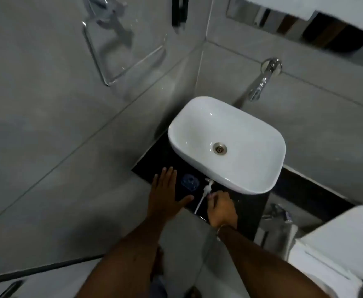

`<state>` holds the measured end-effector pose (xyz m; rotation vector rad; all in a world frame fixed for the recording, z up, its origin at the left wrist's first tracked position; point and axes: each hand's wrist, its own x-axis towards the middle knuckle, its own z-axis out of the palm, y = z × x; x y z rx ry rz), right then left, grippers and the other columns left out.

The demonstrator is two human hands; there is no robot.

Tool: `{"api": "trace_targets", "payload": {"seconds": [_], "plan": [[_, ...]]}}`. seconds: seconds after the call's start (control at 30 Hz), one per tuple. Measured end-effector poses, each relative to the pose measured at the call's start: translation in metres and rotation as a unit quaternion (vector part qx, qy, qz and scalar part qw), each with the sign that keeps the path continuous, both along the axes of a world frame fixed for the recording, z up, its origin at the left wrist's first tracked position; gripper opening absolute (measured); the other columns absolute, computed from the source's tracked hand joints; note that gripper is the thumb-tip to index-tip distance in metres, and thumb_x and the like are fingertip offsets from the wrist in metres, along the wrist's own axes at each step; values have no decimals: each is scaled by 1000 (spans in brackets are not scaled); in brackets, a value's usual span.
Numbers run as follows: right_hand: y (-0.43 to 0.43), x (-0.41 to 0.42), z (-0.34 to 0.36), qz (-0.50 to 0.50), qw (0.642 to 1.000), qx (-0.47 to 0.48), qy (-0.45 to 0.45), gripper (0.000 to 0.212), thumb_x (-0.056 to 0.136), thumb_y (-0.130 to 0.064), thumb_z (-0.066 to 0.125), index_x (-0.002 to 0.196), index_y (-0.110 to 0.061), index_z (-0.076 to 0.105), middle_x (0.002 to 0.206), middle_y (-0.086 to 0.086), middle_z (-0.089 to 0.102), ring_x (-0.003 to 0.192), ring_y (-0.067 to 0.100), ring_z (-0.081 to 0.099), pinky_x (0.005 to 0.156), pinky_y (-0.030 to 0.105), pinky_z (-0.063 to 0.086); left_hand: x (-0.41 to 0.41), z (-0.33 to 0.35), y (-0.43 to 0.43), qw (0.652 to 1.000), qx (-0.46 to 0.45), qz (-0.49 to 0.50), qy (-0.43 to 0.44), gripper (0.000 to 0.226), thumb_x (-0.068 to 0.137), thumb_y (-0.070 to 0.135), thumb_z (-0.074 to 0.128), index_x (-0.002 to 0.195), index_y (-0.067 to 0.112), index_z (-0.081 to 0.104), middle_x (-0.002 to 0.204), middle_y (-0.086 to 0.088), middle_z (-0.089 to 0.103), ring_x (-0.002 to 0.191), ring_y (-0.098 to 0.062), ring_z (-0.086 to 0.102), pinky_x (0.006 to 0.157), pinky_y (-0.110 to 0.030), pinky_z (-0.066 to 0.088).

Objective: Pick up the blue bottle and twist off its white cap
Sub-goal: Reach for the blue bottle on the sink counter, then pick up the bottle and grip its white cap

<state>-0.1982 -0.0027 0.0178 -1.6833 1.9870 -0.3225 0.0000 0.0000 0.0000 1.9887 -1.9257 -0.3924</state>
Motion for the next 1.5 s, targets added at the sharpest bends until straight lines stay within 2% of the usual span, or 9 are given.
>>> {"api": "trace_targets", "payload": {"seconds": [0.2, 0.4, 0.67, 0.77, 0.87, 0.97, 1.13, 1.3, 1.5], "plan": [[-42, 23, -23, -229, 963, 114, -86, 49, 89, -51, 72, 123, -16, 69, 131, 13, 71, 122, 37, 68, 100, 39, 52, -14, -22, -31, 997, 12, 17, 80, 114, 70, 76, 70, 154, 6, 38, 162, -12, 41, 155, -29, 26, 126, -55, 21], [-66, 43, -36, -285, 947, 124, -84, 33, 86, -42, 75, 106, -15, 76, 118, 15, 77, 111, 40, 72, 85, 34, 50, -18, -40, -39, 992, -16, 22, 120, 91, 78, 73, 67, 142, 10, 55, 154, -8, 52, 152, -26, 34, 127, -51, 20], [-36, 21, -6, -217, 971, 44, -87, 17, 96, -19, 69, 94, -2, 74, 92, 19, 73, 91, 32, 70, 82, 36, 51, -19, -49, -36, 987, -37, 22, 153, 86, 78, 69, 74, 138, 9, 59, 146, -8, 60, 149, -27, 40, 127, -51, 23], [-19, 19, 30, -252, 940, -71, -218, 14, 92, -8, 76, 97, 4, 71, 83, 19, 71, 75, 8, 66, 76, 30, 54, -19, -50, -36, 985, -46, 25, 165, 84, 77, 65, 77, 138, 9, 59, 145, -7, 61, 147, -26, 42, 127, -50, 23], [-22, 28, 66, -226, 903, -157, -331, 15, 93, -8, 75, 102, 3, 70, 83, 26, 70, 74, 16, 67, 74, 24, 58, -20, -53, -34, 983, -58, 30, 169, 83, 76, 63, 79, 137, 9, 60, 143, -6, 62, 146, -27, 44, 126, -51, 25], [-29, 45, 82, -186, 891, -193, -366, 15, 92, -5, 76, 106, -9, 72, 87, 8, 75, 82, 20, 71, 83, 22, 59, -20, -55, -33, 984, -63, 26, 164, 83, 78, 63, 77, 137, 9, 59, 143, -7, 62, 146, -27, 44, 126, -50, 25], [-28, 57, 71, -159, 897, -200, -361, 19, 91, 0, 75, 105, -12, 72, 93, 30, 65, 82, 21, 65, 85, 30, 57, -20, -54, -34, 987, -60, 22, 150, 83, 78, 64, 76, 137, 9, 59, 144, -8, 62, 146, -27, 44, 126, -51, 25], [-32, 58, 47, -135, 919, -174, -326, 16, 91, -8, 77, 106, -9, 72, 90, 7, 65, 85, 8, 70, 83, 20, 59, -20, -56, -35, 988, -59, 16, 141, 84, 81, 69, 68, 138, 8, 59, 145, -10, 61, 146, -28, 44, 125, -52, 25], [-38, 69, 15, -54, 961, -116, -247, 26, 91, -10, 75, 117, -14, 74, 114, 0, 71, 109, 12, 71, 99, 32, 60, -21, -58, -33, 987, -86, 19, 131, 80, 91, 70, 47, 136, 6, 61, 140, -11, 65, 143, -29, 49, 121, -56, 32]]}}
